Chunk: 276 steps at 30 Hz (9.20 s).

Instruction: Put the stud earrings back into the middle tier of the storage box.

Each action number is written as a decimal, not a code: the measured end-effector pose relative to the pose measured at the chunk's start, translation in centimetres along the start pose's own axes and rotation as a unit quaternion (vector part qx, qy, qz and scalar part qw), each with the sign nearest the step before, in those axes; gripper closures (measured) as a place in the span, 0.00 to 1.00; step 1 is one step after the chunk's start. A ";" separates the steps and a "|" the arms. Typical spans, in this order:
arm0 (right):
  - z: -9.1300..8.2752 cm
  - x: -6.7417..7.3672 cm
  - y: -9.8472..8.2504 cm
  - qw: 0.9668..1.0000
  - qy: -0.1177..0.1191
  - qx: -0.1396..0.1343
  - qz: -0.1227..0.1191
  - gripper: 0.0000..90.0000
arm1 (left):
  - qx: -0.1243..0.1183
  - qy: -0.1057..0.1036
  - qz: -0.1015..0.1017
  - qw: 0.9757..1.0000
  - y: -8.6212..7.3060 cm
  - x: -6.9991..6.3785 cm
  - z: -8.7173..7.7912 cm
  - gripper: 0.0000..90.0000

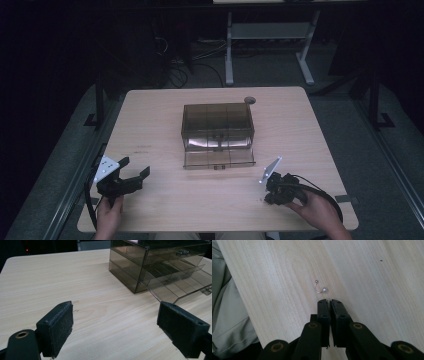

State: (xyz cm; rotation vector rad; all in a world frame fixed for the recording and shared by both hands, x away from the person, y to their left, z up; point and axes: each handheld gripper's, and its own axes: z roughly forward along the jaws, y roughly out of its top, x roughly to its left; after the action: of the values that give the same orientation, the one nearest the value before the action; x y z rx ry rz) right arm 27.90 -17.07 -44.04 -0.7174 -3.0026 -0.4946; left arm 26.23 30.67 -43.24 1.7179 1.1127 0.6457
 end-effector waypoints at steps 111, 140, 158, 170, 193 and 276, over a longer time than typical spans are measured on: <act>-5.3 -6.5 8.5 0.995 -0.012 -0.095 0.004 0.87 | 0.004 -0.001 -0.006 1.000 0.0 0.2 0.2 0.15; -2.9 -2.5 2.4 0.997 -0.008 -0.078 0.006 0.80 | 0.002 0.001 -0.006 1.000 0.0 0.4 0.0 0.15; -0.8 -0.4 1.4 0.999 0.009 -0.048 -0.013 0.80 | 0.004 0.000 -0.005 1.000 0.0 0.3 0.1 0.14; 0.5 -0.1 1.5 0.999 0.013 -0.023 -0.019 0.83 | 0.004 0.001 -0.008 1.000 0.0 0.4 0.0 0.14; 0.7 0.0 1.7 0.999 0.012 -0.013 -0.028 0.95 | 0.003 0.001 -0.009 1.000 0.0 0.4 0.0 0.15; -4.9 -4.8 10.8 0.996 -0.001 -0.073 -0.044 0.95 | 0.007 0.000 -0.010 1.000 0.0 0.3 0.4 0.14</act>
State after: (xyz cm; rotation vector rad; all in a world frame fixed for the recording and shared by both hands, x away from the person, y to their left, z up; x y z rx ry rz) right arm 36.68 -11.62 -36.54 -0.5941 -3.0350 -0.7229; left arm 26.73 30.72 -43.40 1.7174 1.1356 0.6266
